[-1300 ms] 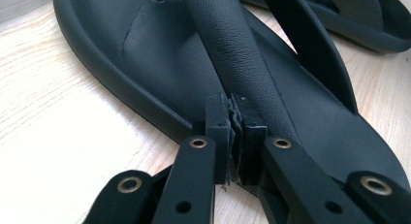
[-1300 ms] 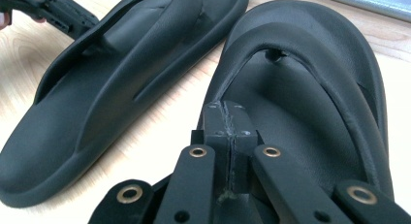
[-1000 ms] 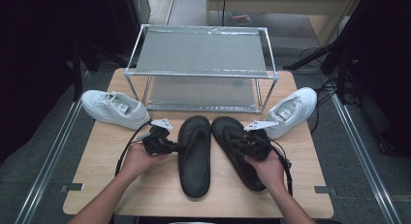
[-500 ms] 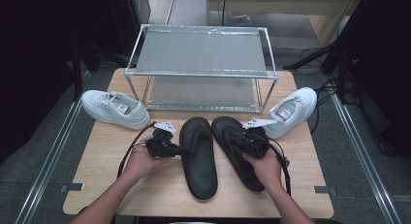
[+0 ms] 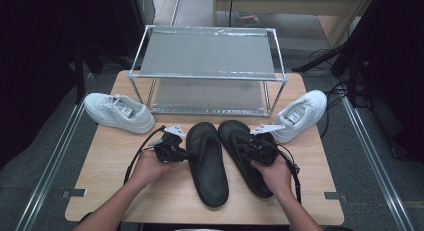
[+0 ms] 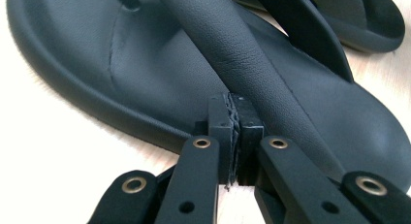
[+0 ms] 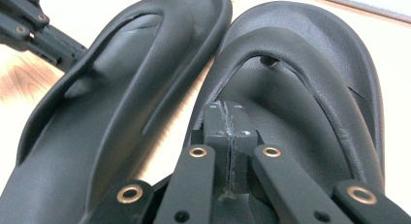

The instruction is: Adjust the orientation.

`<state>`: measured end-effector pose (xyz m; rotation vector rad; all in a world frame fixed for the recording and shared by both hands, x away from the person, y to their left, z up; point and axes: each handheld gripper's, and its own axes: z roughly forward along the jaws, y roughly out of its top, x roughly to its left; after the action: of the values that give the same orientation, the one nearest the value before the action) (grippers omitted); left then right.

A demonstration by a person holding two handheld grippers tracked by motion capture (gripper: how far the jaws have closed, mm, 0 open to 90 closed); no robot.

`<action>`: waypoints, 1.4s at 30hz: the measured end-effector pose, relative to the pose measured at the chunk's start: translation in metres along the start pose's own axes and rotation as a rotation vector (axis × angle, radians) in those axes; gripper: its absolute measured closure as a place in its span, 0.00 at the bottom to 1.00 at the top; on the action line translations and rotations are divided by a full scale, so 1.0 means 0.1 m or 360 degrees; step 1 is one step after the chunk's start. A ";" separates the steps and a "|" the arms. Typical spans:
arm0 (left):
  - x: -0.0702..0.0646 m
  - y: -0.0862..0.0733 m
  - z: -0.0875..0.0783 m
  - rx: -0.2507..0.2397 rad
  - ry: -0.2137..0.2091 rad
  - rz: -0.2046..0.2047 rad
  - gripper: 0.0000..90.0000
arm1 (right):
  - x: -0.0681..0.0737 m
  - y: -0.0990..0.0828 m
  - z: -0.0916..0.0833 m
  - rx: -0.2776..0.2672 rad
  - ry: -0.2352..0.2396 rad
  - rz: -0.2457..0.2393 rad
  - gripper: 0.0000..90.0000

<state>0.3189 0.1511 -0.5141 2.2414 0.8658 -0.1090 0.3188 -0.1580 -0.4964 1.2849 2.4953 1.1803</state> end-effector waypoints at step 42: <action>-0.21 0.03 -0.28 -0.0170 -0.0153 0.0054 0.58 | -0.05 -0.05 -0.20 -0.0172 0.0101 0.0035 0.80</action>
<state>0.2997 0.1564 -0.4854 2.1323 0.7640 -0.1496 0.3107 -0.1756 -0.4872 1.2697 2.4282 1.3613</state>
